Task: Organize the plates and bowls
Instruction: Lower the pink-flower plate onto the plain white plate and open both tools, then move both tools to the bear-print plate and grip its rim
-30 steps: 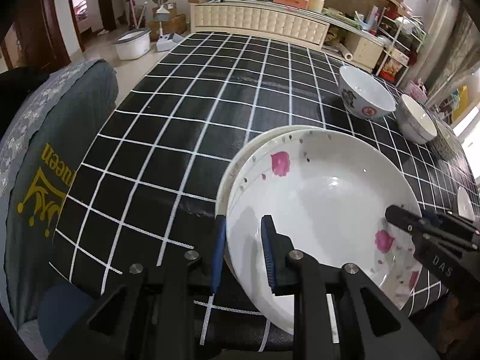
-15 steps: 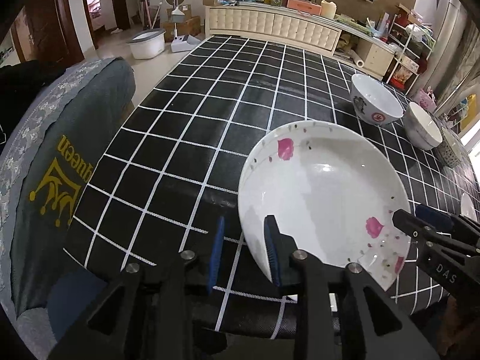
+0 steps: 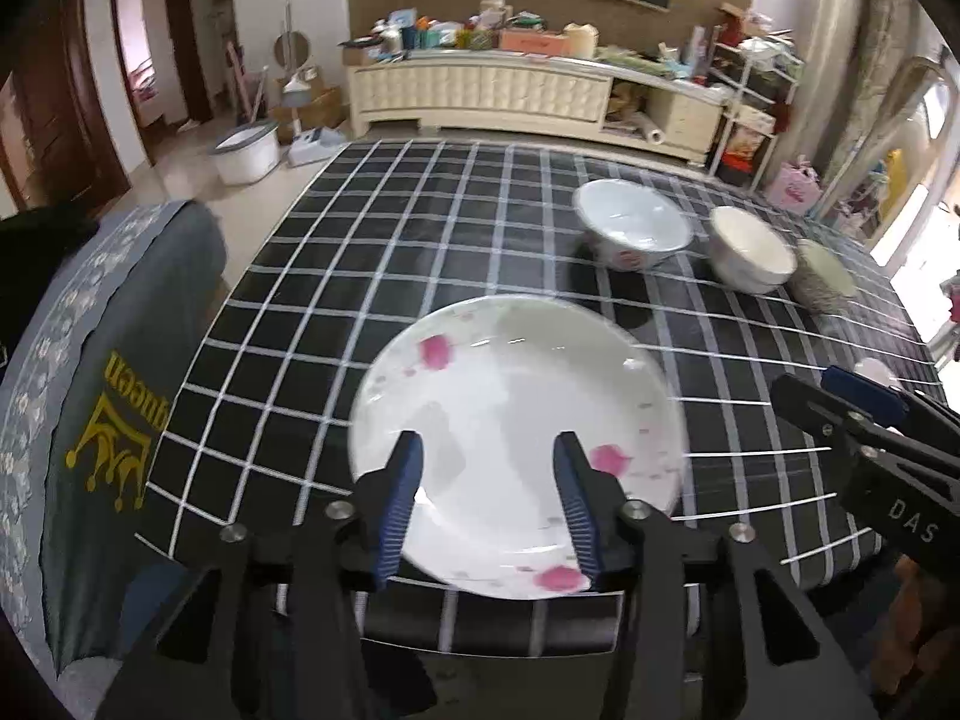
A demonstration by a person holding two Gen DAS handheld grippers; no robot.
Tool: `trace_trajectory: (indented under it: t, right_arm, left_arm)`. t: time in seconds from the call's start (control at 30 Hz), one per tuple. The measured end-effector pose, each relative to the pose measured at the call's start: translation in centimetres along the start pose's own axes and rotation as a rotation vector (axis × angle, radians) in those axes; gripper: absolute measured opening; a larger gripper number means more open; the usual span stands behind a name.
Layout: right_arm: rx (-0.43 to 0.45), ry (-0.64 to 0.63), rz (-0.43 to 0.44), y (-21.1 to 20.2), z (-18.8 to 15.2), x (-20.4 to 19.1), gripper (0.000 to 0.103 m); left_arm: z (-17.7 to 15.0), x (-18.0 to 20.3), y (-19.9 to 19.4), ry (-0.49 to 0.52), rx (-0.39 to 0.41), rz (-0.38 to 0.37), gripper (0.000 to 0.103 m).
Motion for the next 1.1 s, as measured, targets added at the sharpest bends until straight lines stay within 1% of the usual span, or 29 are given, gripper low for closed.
trace_trajectory:
  t: [0.13,0.23,0.4,0.6,0.73,0.77,0.8,1.1]
  right_arm:
    - [0.018,0.006,-0.041,-1.8,0.2,2.8,0.061]
    - [0.039,0.048,-0.066,-3.2,0.5,5.3,0.062]
    - [0.068,0.083,-0.122,-5.0,1.0,9.3,0.065]
    - [0.096,0.143,-0.171,-7.1,1.4,14.3,0.067]
    - [0.100,0.180,-0.196,-7.9,1.5,17.2,0.067]
    - [0.099,0.188,-0.201,-8.0,1.6,17.9,0.067]
    - [0.100,0.197,-0.208,-8.1,1.6,18.7,0.067]
    - [0.077,0.243,-0.266,-7.8,2.0,24.0,0.067]
  left_arm:
    - [1.5,2.5,-0.8,0.024,0.034,-0.016,0.044]
    - [2.6,5.0,-1.3,0.040,0.052,-0.054,0.044]
    - [3.7,9.8,-1.3,0.139,0.058,-0.083,0.044]
    - [5.4,14.7,-1.5,0.203,0.074,-0.135,0.044]
    - [6.4,18.2,-1.3,0.252,0.072,-0.167,0.045]
    - [6.7,18.9,-1.3,0.261,0.069,-0.173,0.050]
    - [7.0,19.7,-1.2,0.271,0.073,-0.176,0.051]
    - [8.7,25.2,0.2,0.346,0.063,-0.213,0.051]
Point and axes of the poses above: each gripper's, at about its wrist camera, not at the fingertips, and y roughly the way its jaws point, x to its right, z to its top, the point moved 8 cm from there along y, roughly the way its jaws point, and after that the axes turned 14 degrees about y, right-handed, at the moved point
